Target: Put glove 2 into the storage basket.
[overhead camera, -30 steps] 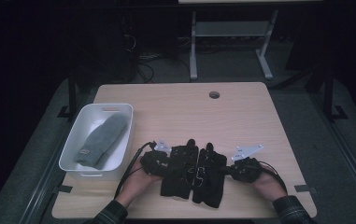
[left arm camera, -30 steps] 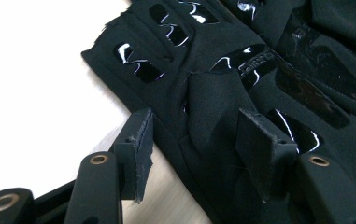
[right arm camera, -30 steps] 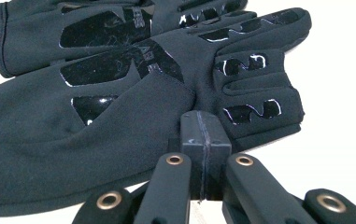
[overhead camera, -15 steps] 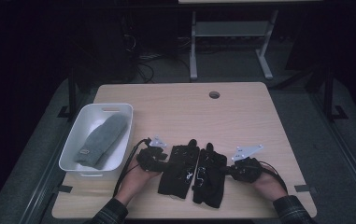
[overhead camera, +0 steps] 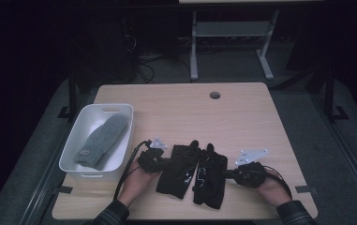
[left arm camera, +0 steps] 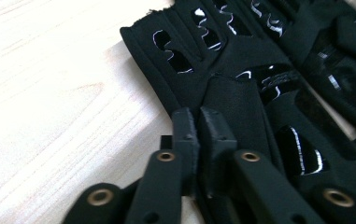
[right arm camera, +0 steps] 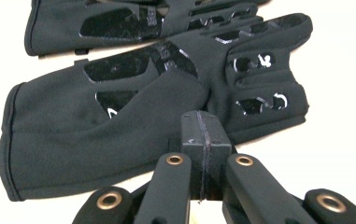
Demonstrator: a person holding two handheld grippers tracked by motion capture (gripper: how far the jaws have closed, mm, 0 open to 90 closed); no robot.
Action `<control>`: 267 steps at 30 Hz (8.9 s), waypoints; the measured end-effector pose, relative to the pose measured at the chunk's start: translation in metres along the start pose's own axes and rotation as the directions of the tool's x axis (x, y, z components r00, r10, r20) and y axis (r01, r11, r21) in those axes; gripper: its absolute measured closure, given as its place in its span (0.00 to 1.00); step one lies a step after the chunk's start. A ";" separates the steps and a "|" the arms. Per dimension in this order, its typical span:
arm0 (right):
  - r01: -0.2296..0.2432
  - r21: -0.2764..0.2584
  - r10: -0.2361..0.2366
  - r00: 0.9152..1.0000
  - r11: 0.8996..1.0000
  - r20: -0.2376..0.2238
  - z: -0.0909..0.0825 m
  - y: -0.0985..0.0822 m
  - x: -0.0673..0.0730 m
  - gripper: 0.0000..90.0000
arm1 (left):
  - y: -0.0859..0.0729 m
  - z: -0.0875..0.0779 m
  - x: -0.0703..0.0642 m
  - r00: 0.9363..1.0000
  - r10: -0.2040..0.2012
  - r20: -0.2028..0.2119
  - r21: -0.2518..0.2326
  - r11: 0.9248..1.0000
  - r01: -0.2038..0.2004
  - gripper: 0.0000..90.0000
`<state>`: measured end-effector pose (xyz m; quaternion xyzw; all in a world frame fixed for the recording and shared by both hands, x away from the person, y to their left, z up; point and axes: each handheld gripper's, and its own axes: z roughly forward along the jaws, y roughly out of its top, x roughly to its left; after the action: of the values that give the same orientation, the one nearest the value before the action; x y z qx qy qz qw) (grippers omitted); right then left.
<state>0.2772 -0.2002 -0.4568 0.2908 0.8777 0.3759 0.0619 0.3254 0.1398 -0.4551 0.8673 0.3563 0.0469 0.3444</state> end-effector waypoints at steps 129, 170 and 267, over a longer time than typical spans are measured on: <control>-0.192 -0.064 0.202 0.928 0.979 0.312 -0.006 -0.024 -0.075 0.24 | 0.023 -0.010 -0.041 0.947 0.191 0.258 0.045 0.977 -0.210 0.91; -0.180 -0.093 0.200 0.936 0.979 0.290 -0.004 -0.028 -0.077 0.22 | 0.045 0.038 -0.010 0.940 0.310 0.143 0.053 0.946 -0.320 0.23; -0.167 -0.072 0.180 0.945 0.983 0.272 -0.001 -0.027 -0.073 0.08 | 0.010 -0.195 0.144 0.962 -0.193 -0.194 -0.071 0.981 0.183 0.77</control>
<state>0.3245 -0.2561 -0.4832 0.4151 0.8220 0.3564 0.1580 0.3740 0.3382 -0.3251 0.8111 0.4684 0.1101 0.3326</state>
